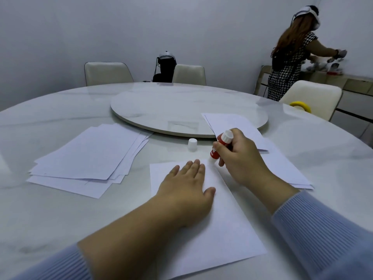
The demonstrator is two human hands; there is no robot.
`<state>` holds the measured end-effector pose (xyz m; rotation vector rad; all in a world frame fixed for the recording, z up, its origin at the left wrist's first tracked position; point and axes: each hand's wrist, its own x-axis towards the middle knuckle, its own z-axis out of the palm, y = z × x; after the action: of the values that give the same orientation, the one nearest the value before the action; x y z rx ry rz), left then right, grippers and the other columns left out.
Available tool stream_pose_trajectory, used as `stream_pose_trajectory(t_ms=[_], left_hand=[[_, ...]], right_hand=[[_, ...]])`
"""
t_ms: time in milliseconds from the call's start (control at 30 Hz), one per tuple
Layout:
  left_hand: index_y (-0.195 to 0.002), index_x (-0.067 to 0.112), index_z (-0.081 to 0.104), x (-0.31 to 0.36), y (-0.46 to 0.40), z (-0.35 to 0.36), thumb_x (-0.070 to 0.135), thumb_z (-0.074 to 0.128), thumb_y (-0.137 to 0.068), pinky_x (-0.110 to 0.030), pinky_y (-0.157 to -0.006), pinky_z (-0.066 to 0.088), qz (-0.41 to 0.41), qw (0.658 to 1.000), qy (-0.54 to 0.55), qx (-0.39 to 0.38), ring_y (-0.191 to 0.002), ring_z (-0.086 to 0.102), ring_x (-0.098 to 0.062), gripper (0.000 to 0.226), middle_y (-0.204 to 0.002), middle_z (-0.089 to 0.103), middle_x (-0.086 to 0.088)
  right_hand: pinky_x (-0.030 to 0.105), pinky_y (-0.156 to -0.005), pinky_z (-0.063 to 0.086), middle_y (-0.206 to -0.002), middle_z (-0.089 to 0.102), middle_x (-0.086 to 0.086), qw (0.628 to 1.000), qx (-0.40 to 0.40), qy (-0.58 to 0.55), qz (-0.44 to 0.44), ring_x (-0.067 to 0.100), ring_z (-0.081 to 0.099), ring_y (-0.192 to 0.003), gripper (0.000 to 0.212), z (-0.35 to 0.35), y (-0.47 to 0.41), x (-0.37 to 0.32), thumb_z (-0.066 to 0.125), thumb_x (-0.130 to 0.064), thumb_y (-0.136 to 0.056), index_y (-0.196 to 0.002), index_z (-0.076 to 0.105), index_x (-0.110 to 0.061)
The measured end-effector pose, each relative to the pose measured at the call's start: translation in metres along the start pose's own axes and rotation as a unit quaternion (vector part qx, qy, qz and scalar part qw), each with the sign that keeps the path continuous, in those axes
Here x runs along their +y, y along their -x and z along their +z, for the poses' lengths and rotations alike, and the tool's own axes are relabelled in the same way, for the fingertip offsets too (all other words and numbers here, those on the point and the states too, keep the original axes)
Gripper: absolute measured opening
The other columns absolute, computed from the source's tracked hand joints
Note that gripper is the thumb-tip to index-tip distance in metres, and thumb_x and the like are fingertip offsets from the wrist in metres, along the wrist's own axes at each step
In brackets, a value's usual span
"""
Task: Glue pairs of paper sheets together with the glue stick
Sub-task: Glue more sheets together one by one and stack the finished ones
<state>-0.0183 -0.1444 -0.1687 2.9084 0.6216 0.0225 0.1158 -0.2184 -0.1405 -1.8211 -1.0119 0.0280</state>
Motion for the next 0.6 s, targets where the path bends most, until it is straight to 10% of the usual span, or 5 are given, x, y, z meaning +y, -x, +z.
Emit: stream_pose_trajectory(t_ms=[433,600], left_hand=[[-0.151,0.018,-0.005,0.001,0.0,-0.001,0.045,0.016,-0.099,-0.033,-0.118,-0.006,0.002,1.0,-0.009,-0.003,-0.145,-0.011,-0.01,0.062,-0.159,-0.011,0.002],[-0.151,0.018,-0.004,0.0,0.0,0.0,0.043,0.016,-0.099,-0.033,-0.118,-0.006,0.001,1.0,-0.007,-0.004,-0.145,-0.01,-0.01,0.062,-0.159,-0.011,0.002]], right_hand=[[0.037,-0.061,0.047,-0.074,0.062,0.004,0.996,-0.047,0.071,-0.018,0.018,0.055,-0.061,0.017,-0.01,0.01,-0.004,0.057,-0.026,-0.093,-0.09,0.049,-0.012],[0.02,-0.05,0.039,-0.063,0.055,-0.005,0.994,-0.048,0.093,-0.023,0.006,0.051,-0.052,0.017,-0.023,0.034,-0.011,0.058,-0.029,-0.09,-0.084,0.049,-0.016]])
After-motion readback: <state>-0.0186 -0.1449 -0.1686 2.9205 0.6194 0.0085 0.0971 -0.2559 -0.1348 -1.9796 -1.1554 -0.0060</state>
